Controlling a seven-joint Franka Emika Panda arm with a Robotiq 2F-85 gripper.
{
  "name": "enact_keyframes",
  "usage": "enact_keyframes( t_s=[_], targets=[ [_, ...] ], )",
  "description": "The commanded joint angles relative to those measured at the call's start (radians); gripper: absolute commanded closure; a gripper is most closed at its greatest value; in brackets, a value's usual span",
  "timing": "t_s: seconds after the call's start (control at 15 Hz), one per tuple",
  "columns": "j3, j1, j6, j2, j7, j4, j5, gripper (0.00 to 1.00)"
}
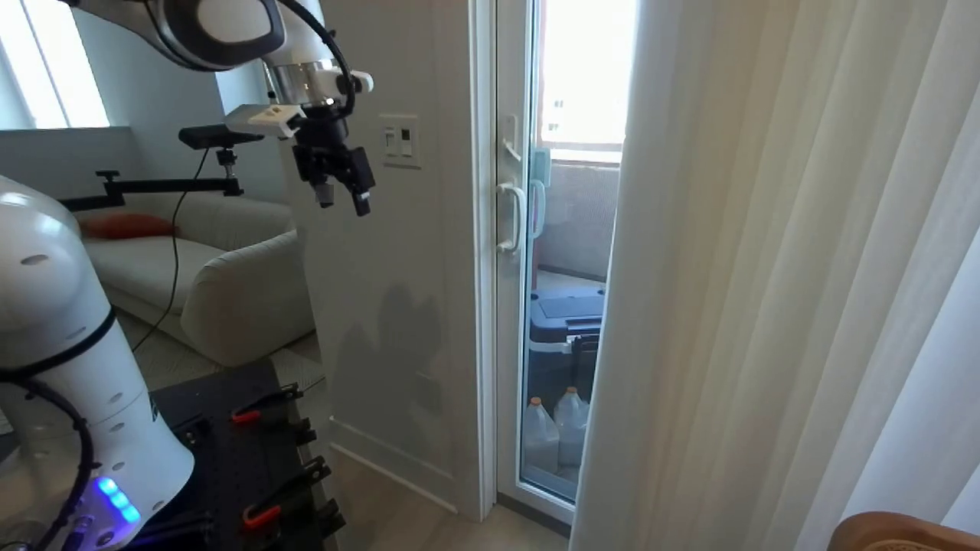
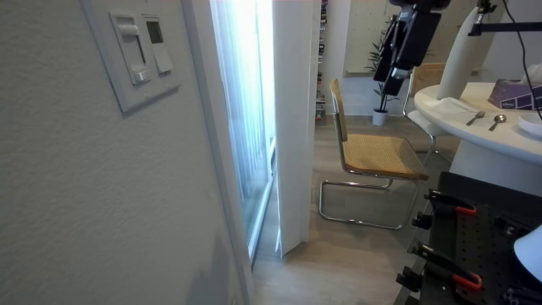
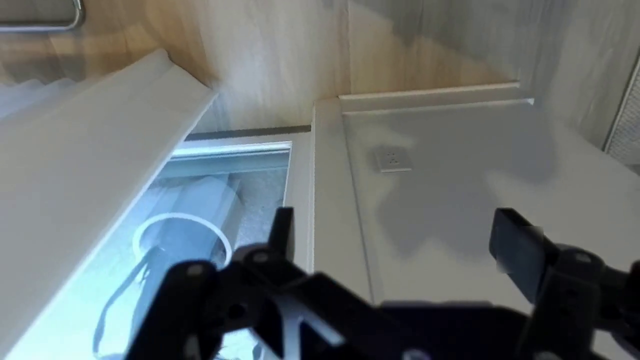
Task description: Turn the switch off
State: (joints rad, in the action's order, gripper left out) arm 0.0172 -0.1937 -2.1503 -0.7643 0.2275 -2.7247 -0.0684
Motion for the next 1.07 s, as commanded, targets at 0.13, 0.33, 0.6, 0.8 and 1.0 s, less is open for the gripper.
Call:
enact_keyframes(
  t_s=[0.13,0.33,0.6,0.8,1.0],
  targets=[
    [0.102,-0.111,-0.028,0.001,-0.021,0.044,-0.020,0.00],
    [0.149,-0.155,-0.092,0.025,-0.044,0.076,-0.019,0.00],
    [0.195,-0.179,-0.220,0.050,-0.099,0.107,-0.020,0.00],
    [0.221,-0.179,-0.348,0.079,-0.153,0.122,-0.020,0.00],
    [0.249,-0.173,-0.509,0.127,-0.221,0.133,-0.016,0.00]
  ],
)
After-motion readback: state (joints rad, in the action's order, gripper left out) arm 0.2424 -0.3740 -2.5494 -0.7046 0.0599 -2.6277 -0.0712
